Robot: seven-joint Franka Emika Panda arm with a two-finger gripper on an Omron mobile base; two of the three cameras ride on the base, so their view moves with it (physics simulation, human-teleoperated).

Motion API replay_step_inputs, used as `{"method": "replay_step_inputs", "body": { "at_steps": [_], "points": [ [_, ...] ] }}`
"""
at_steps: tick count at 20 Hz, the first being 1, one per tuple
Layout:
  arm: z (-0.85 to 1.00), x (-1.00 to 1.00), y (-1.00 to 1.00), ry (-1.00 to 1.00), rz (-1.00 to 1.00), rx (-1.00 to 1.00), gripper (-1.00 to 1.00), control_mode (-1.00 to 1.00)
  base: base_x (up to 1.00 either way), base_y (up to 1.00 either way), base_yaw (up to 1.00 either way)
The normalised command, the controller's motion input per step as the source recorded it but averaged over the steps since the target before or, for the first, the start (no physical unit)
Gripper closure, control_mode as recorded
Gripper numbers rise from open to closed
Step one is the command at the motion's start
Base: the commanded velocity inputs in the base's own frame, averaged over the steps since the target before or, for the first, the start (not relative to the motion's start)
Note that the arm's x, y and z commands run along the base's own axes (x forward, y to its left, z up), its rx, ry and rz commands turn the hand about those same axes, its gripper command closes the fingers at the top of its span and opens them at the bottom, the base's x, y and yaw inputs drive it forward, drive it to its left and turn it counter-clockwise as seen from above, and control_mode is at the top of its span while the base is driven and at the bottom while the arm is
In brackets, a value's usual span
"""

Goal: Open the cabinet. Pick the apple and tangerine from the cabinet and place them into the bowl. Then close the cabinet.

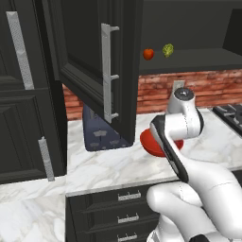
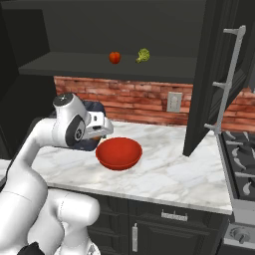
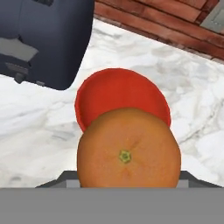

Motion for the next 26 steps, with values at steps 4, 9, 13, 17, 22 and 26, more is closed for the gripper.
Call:
{"method": "replay_step_inputs", "body": {
  "at_steps": [4, 9, 13, 17, 22, 26],
  "points": [
    [-0.35, 0.74, -0.16, 0.04, 0.03, 0.02, 1.0, -1.0, 0.0, 0.0, 0.0],
    [-0.5, 0.66, -0.26, 0.02, 0.03, 0.09, 1.0, -1.0, 0.0, 0.0, 0.0],
    [-0.66, 0.49, -0.27, 0.11, 0.02, 0.06, 1.0, -1.0, 0.0, 0.0, 0.0],
    [-0.61, 0.55, -0.12, 0.12, 0.0, 0.03, 1.0, -1.0, 0.0, 0.0, 0.0],
    [-0.43, 0.82, 0.0, 0.05, 0.0, 0.01, 1.0, -1.0, 0.0, 0.0, 0.0],
    [-0.43, 0.88, 0.0, 0.0, 0.0, 0.0, -1.0, -1.0, 0.0, 0.0, 0.0]
  ]
}}
